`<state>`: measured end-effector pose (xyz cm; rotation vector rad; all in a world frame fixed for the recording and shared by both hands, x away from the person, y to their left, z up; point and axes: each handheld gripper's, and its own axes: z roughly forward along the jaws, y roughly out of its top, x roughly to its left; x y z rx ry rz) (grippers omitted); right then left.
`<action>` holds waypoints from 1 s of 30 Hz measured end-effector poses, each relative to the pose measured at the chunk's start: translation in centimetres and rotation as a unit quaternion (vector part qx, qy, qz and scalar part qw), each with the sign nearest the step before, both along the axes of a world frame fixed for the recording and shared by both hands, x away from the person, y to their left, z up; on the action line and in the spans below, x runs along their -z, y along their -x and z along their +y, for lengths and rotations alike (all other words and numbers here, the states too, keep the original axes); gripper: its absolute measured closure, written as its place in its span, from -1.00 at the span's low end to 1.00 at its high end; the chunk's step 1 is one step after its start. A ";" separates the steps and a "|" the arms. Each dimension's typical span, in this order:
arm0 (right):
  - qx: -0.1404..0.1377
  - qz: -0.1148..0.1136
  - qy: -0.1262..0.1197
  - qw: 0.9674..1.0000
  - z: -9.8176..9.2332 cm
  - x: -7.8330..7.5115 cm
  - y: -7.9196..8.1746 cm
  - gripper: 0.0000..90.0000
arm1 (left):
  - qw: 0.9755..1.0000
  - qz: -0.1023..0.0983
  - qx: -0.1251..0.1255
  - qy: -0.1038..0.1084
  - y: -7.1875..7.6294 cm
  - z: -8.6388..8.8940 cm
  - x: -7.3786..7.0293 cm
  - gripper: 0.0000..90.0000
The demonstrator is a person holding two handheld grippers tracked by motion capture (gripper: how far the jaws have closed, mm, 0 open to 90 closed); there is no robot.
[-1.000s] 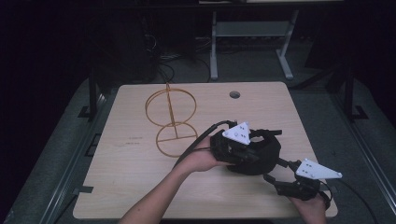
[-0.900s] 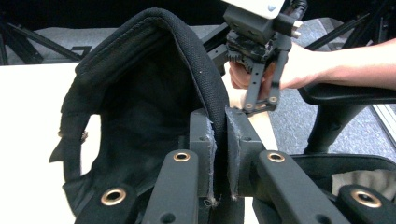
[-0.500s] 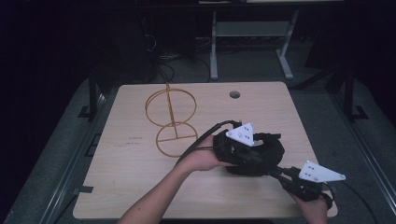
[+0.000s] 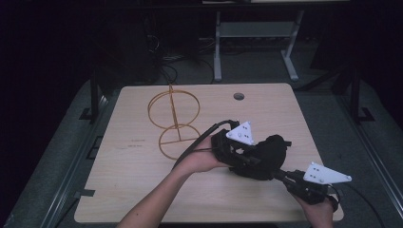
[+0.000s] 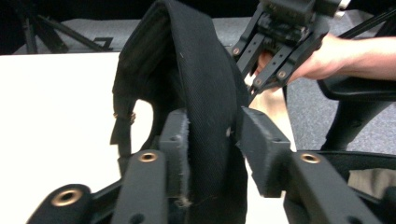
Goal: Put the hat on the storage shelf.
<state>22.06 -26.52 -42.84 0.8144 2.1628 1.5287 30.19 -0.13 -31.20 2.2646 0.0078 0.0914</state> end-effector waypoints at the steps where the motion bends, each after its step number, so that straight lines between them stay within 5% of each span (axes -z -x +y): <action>1: 0.001 -0.001 0.000 1.000 -0.1 -0.1 0.0 0.94 | 1.000 0.002 -0.004 -0.001 0.0 0.1 0.0 0.25; 13: 0.006 -0.010 0.013 1.000 -1.1 -1.1 -0.1 0.94 | 0.999 -0.008 -0.042 0.009 -0.3 2.3 -0.3 0.05; 30: -0.003 -0.027 0.031 0.999 -1.8 -3.3 -1.0 0.95 | 0.996 0.002 -0.090 0.005 0.2 7.1 2.7 -0.04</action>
